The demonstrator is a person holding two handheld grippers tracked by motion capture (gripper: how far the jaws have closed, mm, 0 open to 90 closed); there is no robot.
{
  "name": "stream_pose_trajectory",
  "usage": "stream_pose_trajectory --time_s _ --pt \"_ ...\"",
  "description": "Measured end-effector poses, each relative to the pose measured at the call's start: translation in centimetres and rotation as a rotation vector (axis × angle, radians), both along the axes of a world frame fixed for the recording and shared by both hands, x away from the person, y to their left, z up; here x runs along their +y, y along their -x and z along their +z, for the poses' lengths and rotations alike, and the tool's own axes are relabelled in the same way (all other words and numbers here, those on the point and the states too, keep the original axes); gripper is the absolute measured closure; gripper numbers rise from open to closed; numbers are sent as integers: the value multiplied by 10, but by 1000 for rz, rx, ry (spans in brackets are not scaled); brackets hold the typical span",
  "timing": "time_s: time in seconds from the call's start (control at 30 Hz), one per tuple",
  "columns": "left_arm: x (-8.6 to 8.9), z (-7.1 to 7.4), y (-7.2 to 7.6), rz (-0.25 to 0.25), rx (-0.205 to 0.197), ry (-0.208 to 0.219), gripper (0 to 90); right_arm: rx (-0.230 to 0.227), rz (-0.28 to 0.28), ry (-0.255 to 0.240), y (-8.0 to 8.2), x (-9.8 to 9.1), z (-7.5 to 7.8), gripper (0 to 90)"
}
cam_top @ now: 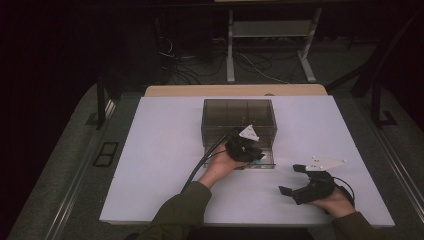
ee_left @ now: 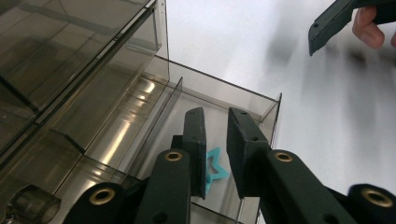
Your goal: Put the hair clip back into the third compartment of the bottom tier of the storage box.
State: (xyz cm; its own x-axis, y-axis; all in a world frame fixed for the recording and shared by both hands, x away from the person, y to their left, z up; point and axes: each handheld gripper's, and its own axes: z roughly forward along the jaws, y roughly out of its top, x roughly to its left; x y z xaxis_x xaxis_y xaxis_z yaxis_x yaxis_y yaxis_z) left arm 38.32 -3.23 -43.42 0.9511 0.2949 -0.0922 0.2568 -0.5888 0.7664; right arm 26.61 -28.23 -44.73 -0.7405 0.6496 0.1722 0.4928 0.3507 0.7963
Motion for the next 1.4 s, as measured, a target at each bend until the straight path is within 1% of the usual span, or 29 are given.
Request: stream_pose_trajectory --time_s 0.17,0.3,0.4,0.5,0.53,0.63,0.9,1.03,1.2,1.23,1.4 --pt "0 0 0 6 9 17 697 0 0 0 0 0 0 1" --pt "3 1 -2 14 33 36 638 -1 0 0 0 0 0 1" --pt "4 1 -2 7 36 45 605 0 0 1 0 0 0 1" --pt "5 2 -1 2 30 42 596 -1 0 1 0 0 0 1" --pt "6 2 0 6 31 49 596 -1 0 2 0 0 0 1" --pt "9 4 1 4 29 53 591 -2 0 2 0 0 0 2" --pt "21 10 6 15 54 91 571 -3 -1 2 0 0 0 1" --pt "27 14 9 14 51 103 556 -4 -2 1 0 0 0 1" --pt "35 18 13 11 39 102 533 1 -3 1 0 -1 0 1" --pt "37 19 13 6 35 96 530 -3 -2 1 0 -1 0 1" --pt "45 20 17 20 35 108 514 3 -7 -6 0 -2 0 1"
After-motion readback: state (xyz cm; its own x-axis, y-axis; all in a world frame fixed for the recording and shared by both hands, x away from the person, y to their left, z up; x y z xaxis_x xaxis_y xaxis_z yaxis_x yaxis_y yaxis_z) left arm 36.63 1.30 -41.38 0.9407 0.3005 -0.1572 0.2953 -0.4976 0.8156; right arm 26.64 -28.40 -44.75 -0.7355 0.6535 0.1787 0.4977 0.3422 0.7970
